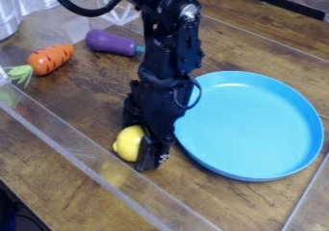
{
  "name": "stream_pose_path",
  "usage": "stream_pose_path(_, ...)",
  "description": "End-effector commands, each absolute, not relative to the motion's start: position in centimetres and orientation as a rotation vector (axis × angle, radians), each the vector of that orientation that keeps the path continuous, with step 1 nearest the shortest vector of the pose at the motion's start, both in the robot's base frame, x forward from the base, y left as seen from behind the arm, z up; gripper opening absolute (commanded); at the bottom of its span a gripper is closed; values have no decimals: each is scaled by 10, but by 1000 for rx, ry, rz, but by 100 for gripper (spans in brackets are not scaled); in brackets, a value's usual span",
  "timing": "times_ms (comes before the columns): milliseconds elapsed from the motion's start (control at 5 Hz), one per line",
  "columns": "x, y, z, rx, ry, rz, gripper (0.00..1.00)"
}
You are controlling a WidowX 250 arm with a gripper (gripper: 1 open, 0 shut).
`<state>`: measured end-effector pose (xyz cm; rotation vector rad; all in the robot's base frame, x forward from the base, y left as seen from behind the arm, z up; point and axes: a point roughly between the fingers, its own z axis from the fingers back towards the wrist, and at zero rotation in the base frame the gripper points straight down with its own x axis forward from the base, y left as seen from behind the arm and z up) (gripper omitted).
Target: Put the lemon on the blue tray
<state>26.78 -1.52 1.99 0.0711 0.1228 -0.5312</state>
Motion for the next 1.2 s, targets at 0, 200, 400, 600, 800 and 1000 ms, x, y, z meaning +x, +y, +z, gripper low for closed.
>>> stream_pose_path(0, 273, -15, 25, 74, 96, -543, 0)
stream_pose_path(200, 272, -13, 24, 69, 94, -542, 0)
stream_pose_path(400, 271, -11, 23, 64, 92, -540, 0)
stream_pose_path(600, 270, -8, 24, 58, 91, -539, 0)
stream_pose_path(800, 269, -6, 25, 54, 89, -540, 0)
stream_pose_path(1000, 267, -3, 27, 48, 88, -539, 0)
